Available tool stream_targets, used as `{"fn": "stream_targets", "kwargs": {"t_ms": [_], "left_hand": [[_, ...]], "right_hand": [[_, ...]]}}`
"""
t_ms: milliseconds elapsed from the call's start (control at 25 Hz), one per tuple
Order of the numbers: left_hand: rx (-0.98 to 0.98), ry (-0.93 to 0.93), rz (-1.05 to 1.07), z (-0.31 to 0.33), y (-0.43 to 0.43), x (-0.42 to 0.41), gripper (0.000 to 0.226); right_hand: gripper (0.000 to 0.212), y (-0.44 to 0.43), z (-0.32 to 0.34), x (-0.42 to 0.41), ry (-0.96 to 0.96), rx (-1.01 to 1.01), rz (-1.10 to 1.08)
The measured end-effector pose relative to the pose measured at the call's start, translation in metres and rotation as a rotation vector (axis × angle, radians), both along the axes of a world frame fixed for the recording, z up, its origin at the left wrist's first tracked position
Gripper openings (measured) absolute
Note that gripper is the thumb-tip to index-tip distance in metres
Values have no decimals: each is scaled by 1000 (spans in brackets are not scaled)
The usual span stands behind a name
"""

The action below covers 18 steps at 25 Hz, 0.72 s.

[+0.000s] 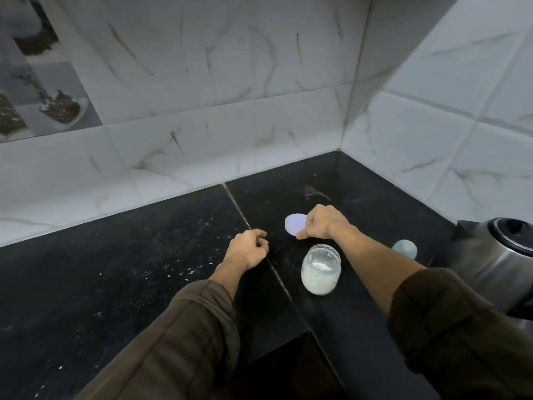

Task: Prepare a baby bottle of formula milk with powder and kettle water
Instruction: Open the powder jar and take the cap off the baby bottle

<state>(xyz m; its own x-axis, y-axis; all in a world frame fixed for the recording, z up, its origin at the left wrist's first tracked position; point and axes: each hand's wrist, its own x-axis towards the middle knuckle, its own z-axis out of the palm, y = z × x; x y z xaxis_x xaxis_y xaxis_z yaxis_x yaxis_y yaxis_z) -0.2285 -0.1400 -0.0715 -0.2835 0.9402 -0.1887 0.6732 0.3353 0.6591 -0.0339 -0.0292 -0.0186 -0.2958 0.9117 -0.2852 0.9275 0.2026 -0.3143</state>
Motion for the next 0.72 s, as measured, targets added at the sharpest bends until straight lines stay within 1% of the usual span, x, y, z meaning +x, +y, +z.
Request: {"fn": "stream_targets", "kwargs": {"t_ms": [240,400,480,520,600,640,720], "left_hand": [[-17,70,-43,-17,24,-23,39],[-28,87,-68,-23,34,-26,38],[-40,88,-83,-22,37,-24,38],[-39,91,-86,-20,38,-22,38],[-24,102,-86,-13,41,-16,38],[-12,104,-87,-8,43,-10,38],[26,112,-97,6,49,4,38]], "right_hand": [[55,25,-28,-31,-220,-42,87],[67,25,-42,-34,-328,-51,145],[68,24,-43,-32,-337,-59,148],[64,24,-42,-30,-316,-70,141],[46,24,-31,-23,-225,-83,111],[37,25,-21,-18,-177,-74,95],[27,23,3,-1,-108,-21,56]]}}
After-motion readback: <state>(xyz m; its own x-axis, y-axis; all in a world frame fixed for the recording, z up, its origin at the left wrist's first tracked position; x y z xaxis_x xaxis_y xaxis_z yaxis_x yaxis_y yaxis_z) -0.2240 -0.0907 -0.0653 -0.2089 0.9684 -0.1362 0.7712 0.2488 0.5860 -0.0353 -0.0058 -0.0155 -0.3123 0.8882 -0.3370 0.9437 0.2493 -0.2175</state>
